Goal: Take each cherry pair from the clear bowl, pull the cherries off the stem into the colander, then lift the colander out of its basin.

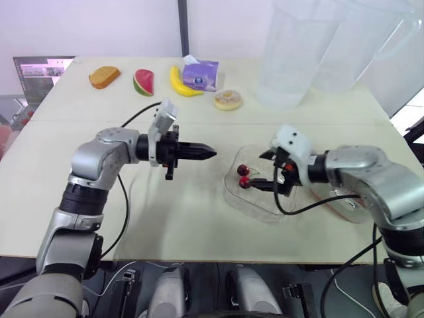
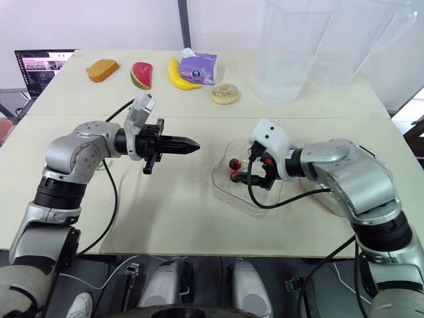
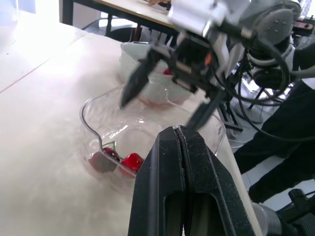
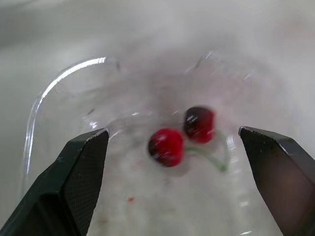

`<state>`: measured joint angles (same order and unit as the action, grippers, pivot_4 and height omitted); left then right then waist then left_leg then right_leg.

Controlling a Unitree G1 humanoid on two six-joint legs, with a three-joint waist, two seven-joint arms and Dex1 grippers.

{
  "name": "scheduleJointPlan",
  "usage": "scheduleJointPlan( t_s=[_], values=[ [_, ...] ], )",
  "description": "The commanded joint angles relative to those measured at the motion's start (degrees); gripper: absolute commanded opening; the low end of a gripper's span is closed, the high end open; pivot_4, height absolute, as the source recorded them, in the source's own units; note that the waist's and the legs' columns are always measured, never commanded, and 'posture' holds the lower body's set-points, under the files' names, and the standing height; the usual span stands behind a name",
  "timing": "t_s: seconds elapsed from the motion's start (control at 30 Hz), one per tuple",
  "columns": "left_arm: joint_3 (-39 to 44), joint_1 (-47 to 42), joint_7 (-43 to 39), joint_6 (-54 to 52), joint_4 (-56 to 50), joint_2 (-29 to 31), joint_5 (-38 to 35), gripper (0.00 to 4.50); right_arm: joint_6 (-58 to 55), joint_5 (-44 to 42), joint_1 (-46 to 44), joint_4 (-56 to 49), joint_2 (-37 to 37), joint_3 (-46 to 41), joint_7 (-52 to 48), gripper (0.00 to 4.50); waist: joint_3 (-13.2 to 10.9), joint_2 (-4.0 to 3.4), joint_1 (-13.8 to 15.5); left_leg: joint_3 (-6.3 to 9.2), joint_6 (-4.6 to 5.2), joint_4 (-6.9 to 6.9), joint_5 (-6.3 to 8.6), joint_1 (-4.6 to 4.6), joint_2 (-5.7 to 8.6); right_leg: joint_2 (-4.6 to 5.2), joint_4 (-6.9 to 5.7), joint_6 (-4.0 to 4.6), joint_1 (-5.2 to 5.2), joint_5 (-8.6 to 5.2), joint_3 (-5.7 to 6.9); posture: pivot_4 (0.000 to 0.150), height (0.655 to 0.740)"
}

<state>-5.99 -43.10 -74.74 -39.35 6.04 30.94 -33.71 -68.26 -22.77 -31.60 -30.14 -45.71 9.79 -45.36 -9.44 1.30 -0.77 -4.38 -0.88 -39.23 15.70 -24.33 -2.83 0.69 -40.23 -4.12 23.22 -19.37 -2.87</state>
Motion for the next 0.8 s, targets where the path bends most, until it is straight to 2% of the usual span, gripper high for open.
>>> scheduleJointPlan(
  t_s=[0.03, 0.5, 0.6, 0.63, 0.8],
  values=[
    [0.2, -1.4, -0.1, 1.1, -0.6, -0.3, 0.3, 0.00, 1.9, 2.4, 0.4, 0.1, 1.7, 2.7, 3.9, 4.48, 0.0, 0.00, -0.1, 0.00, 0.00, 0.00, 0.00, 0.00, 0.00, -0.01, 0.00, 0.00, 0.00, 0.00, 0.00, 0.150, 0.7400],
    [0.7, -1.0, 0.4, 0.8, -0.8, -0.2, 0.7, 0.00, 4.1, 3.8, 2.5, 5.3, 5.1, 5.2, 7.4, 4.48, 0.0, 0.00, -0.2, 0.00, 0.00, 0.00, 0.00, -0.01, -0.01, -0.05, -0.01, 0.00, 0.03, 0.00, 0.00, 0.150, 0.7400],
    [0.8, -0.9, 0.5, 0.8, -0.9, -0.1, 0.7, 0.00, 4.0, 3.9, 2.6, 5.7, 6.1, 5.2, 8.0, 3.68, 0.0, 0.00, -0.1, 0.00, 0.00, 0.00, 0.00, -0.01, -0.01, -0.04, 0.00, 0.00, 0.03, 0.00, 0.00, 0.150, 0.7400],
    [0.8, -0.8, 0.6, 0.7, -0.9, -0.1, 0.7, 0.00, 4.0, 3.9, 2.6, 5.8, 6.3, 5.2, 8.2, 3.09, 0.0, 0.00, -0.1, -0.01, 0.00, 0.00, 0.00, -0.01, -0.01, -0.04, 0.00, 0.00, 0.03, 0.00, 0.00, 0.150, 0.7400],
    [0.8, -0.7, 0.7, 0.7, -1.0, 0.0, 0.6, 0.00, 4.5, 4.5, 3.1, 6.2, 6.4, 5.4, 8.7, 0.85, 0.0, 0.00, -0.1, -0.01, 0.00, 0.00, 0.00, -0.02, -0.01, -0.04, 0.00, 0.00, 0.03, 0.00, 0.00, 0.150, 0.7400]
  ],
)
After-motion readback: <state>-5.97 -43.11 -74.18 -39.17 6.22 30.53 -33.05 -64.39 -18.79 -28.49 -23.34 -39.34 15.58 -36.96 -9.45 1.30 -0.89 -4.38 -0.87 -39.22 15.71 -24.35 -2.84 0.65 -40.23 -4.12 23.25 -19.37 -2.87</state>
